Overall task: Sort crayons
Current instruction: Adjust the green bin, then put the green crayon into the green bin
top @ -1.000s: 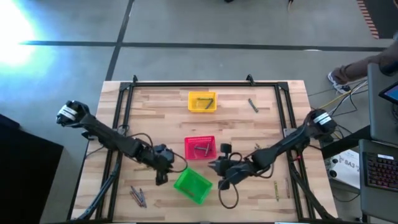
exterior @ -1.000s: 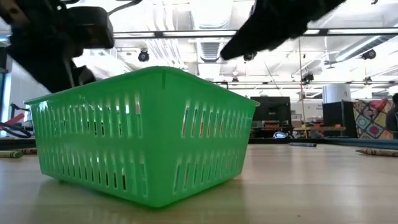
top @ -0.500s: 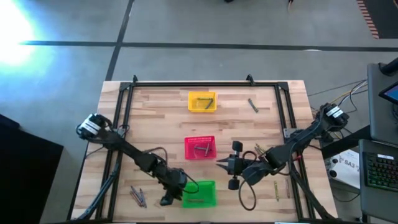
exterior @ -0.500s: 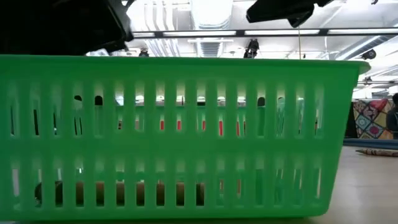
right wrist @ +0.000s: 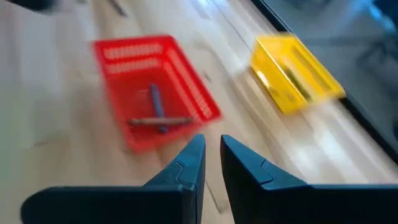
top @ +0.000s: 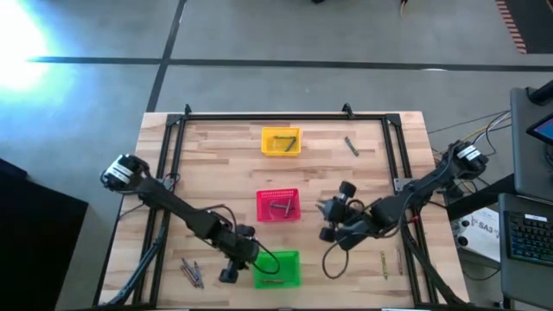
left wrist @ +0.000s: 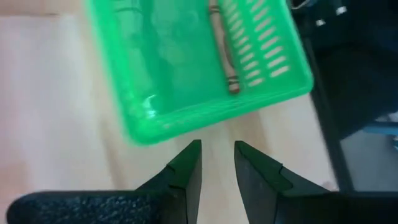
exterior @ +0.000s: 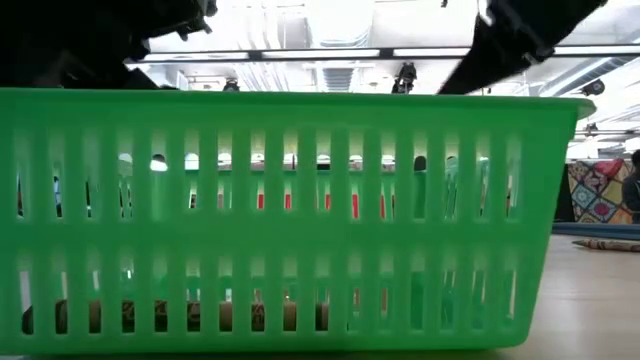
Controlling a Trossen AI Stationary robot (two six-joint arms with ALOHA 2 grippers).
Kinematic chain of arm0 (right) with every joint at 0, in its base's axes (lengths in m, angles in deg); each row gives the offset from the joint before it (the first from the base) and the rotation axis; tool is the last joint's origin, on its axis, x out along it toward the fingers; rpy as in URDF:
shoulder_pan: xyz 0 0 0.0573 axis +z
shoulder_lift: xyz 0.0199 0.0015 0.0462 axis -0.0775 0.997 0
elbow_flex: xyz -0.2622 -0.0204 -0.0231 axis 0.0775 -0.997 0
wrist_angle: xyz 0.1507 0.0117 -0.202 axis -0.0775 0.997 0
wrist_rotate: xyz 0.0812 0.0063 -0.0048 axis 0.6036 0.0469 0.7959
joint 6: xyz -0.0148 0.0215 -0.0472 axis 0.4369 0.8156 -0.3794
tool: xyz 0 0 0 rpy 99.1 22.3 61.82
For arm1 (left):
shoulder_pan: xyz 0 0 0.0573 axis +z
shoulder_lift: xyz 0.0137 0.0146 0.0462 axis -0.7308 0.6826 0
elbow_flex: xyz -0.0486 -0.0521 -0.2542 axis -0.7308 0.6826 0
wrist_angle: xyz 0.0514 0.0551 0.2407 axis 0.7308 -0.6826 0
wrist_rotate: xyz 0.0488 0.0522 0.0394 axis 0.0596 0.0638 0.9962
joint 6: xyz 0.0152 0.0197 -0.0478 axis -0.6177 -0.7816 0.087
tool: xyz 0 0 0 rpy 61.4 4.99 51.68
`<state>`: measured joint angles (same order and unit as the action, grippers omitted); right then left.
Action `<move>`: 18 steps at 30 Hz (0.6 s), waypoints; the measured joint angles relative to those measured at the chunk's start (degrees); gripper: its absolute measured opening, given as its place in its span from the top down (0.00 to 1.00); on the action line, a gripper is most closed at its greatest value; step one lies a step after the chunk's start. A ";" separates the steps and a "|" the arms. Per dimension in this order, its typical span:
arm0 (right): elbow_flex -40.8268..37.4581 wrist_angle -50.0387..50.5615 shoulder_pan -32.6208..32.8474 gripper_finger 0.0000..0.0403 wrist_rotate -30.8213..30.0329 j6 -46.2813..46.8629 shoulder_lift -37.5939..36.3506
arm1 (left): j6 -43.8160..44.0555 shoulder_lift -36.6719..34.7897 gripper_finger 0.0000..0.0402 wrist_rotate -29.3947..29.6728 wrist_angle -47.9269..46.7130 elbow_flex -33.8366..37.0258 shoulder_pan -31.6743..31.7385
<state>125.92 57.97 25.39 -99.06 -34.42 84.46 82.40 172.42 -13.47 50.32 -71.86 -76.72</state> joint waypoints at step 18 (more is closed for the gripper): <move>-2.36 18.87 -42.80 0.64 13.94 -3.52 -8.19 | -16.79 -28.95 0.81 25.37 24.86 21.10 8.53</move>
<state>123.56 76.84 -17.41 -85.12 -37.94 76.28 65.61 143.47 11.91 75.18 -50.76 -68.19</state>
